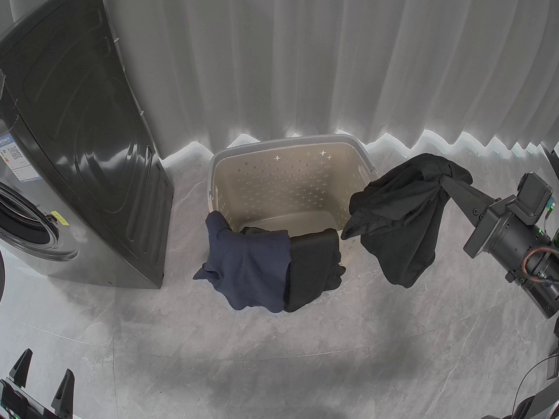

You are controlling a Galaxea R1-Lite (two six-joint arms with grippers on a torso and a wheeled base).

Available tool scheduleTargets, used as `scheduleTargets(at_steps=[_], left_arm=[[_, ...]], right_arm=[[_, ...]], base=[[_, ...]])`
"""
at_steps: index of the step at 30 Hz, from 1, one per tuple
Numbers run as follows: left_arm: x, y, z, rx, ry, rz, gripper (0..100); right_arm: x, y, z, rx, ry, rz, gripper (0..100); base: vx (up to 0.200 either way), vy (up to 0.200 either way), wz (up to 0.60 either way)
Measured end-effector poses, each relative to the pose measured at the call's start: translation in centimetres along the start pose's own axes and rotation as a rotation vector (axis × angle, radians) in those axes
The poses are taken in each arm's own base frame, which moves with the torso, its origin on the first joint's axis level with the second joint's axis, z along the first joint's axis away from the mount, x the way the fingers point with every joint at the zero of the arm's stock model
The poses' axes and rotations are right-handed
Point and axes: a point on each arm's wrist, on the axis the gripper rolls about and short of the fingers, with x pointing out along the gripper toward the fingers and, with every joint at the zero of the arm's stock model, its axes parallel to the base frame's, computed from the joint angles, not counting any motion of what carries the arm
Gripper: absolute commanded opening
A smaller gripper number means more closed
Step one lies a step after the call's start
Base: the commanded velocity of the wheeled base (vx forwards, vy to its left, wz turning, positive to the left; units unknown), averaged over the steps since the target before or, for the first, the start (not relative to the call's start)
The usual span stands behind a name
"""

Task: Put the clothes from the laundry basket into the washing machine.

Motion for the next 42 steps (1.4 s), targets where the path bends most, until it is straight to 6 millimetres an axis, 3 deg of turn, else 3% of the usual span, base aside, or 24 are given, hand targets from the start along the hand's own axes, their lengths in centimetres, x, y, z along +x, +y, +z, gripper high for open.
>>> scheduleTargets(at_steps=[42], left_arm=[[0.00,0.00,0.00,0.000,0.000,0.000,100]], right_arm=[[0.08,0.04,-0.25,-0.001,0.011,0.002,0]], base=[[0.000,0.200,0.00]])
